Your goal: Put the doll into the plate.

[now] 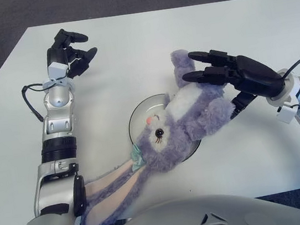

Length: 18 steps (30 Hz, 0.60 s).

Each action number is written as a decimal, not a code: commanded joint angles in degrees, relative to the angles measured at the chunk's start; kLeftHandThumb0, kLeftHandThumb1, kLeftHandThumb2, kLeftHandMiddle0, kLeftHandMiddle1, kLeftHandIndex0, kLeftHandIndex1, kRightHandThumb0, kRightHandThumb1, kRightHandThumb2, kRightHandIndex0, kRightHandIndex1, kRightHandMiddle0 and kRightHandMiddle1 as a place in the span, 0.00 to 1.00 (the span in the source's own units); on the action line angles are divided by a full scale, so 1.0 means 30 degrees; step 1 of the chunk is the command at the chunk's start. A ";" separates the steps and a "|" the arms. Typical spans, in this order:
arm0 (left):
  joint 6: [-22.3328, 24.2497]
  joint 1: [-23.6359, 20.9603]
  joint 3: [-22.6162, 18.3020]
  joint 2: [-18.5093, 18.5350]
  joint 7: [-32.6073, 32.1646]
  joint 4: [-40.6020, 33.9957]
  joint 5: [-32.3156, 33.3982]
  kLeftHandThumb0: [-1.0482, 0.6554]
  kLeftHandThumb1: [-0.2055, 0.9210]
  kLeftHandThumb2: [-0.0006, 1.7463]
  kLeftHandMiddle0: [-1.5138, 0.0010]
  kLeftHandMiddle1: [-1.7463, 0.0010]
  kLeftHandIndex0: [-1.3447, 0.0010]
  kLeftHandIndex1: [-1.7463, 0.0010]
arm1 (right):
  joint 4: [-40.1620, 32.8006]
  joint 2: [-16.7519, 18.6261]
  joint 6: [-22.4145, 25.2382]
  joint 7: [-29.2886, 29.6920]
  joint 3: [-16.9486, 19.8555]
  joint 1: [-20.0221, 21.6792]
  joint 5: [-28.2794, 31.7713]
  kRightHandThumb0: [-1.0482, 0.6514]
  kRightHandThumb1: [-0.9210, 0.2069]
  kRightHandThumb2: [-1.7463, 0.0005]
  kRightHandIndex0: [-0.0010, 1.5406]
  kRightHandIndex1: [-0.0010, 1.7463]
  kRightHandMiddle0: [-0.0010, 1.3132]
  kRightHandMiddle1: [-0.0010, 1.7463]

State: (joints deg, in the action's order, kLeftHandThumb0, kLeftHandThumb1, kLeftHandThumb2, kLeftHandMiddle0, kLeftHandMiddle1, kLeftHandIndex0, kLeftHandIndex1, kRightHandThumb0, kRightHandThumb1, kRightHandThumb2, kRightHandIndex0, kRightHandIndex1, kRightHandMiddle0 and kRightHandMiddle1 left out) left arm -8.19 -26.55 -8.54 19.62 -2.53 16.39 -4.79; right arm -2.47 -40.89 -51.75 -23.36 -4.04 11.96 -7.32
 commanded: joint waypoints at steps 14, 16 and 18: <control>-0.0241 0.0153 0.0137 -0.0164 0.0170 0.0210 -0.0118 0.61 1.00 0.09 0.52 0.35 0.69 0.21 | 0.0145 0.0021 0.0194 -0.0183 0.0486 0.0300 0.0692 0.35 0.00 0.93 0.01 0.00 0.26 0.01; -0.0268 0.0151 0.0140 -0.0171 0.0173 0.0231 -0.0124 0.61 1.00 0.09 0.52 0.35 0.69 0.21 | 0.0150 0.0034 0.0219 -0.0191 0.0560 0.0355 0.0716 0.35 0.00 0.93 0.00 0.00 0.25 0.00; -0.0274 0.0150 0.0138 -0.0174 0.0174 0.0236 -0.0128 0.61 1.00 0.09 0.52 0.35 0.69 0.21 | 0.0149 0.0048 0.0225 -0.0229 0.0580 0.0364 0.0740 0.35 0.00 0.93 0.00 0.00 0.25 0.00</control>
State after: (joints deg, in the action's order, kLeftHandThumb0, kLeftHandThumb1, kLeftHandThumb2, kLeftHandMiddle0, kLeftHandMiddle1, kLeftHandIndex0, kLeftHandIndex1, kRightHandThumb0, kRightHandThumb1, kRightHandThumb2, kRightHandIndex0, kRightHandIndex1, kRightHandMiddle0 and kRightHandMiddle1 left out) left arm -8.33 -26.55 -8.45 18.95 -2.44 16.54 -4.83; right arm -2.33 -40.83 -51.35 -23.86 -3.47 12.43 -5.95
